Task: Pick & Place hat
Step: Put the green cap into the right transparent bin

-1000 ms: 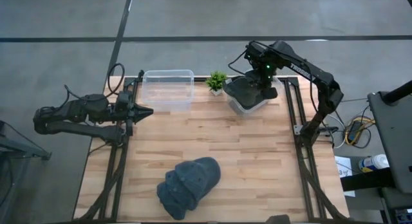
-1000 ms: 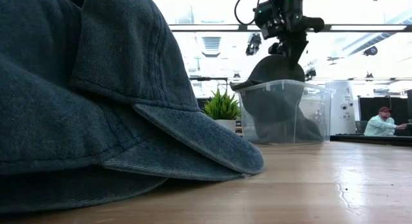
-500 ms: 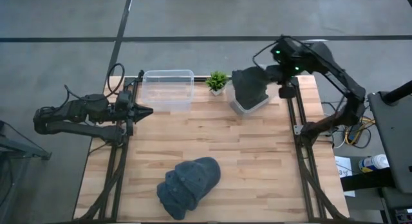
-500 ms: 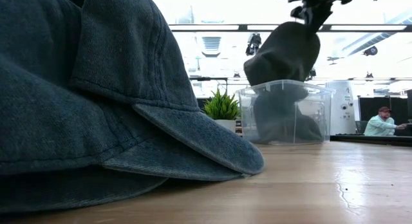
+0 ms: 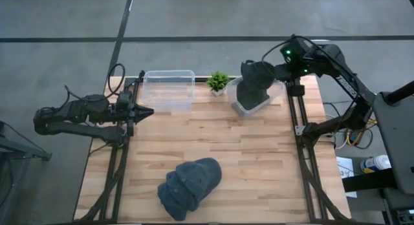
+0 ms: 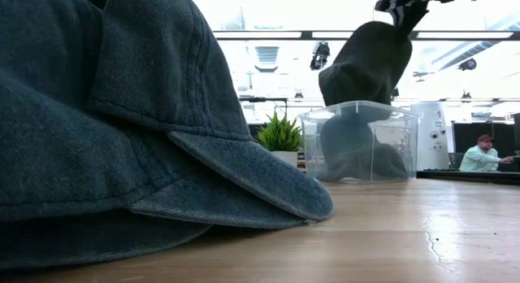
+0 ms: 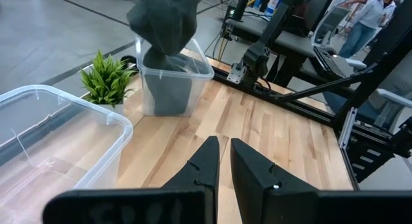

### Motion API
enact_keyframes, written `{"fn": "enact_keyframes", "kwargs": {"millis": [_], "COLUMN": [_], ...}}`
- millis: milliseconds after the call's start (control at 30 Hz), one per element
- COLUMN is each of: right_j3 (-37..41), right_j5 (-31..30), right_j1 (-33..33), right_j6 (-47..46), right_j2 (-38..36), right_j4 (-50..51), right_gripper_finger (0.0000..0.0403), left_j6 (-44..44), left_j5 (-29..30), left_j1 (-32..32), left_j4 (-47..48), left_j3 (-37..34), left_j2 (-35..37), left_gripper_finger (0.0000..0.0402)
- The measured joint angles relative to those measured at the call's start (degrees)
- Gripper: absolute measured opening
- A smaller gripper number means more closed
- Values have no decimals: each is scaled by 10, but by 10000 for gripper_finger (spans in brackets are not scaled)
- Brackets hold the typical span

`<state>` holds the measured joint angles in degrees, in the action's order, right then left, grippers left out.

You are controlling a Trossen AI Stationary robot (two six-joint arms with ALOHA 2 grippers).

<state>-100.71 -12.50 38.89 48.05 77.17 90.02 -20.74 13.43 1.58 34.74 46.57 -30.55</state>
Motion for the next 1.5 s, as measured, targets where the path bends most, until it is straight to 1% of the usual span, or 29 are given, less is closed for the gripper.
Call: {"fn": "enact_keyframes", "kwargs": {"millis": [167, 300, 367, 533, 667, 800, 1000, 1200, 1300, 1500], "right_j3": [1, 3, 4, 7, 11, 37, 94, 112, 111, 107], "right_j5": [33, 81, 83, 80, 79, 82, 83, 80, 77, 51], "right_j1": [2, 2, 1, 2, 2, 6, 12, 12, 12, 12], "right_j6": [-18, -20, -12, 45, 59, 64, 81, 81, 56, -73], "right_j2": [40, 68, 81, 109, 128, 150, 189, 222, 231, 228], "right_j4": [-1, -1, -1, -1, 0, -1, -2, -7, -24, -60], "right_gripper_finger": [13, 13, 13, 13, 13, 13, 13, 13, 13, 15], "left_j6": [-1, -4, -8, -12, -9, 2, 8, 9, 9, 7], "left_j5": [0, 0, 0, 1, 5, 17, 19, 19, 19, 19], "left_j1": [0, 0, 0, 0, 0, 0, 0, 0, 0, 0], "left_j4": [0, 0, 0, 0, 0, 0, 0, 0, 0, 0], "left_j3": [0, 0, 0, 0, 0, 0, 0, 0, 0, 0], "left_j2": [0, 0, 0, 0, 0, 0, 0, 0, 0, 0], "left_gripper_finger": [35, 35, 35, 35, 35, 35, 35, 35, 35, 35]}}
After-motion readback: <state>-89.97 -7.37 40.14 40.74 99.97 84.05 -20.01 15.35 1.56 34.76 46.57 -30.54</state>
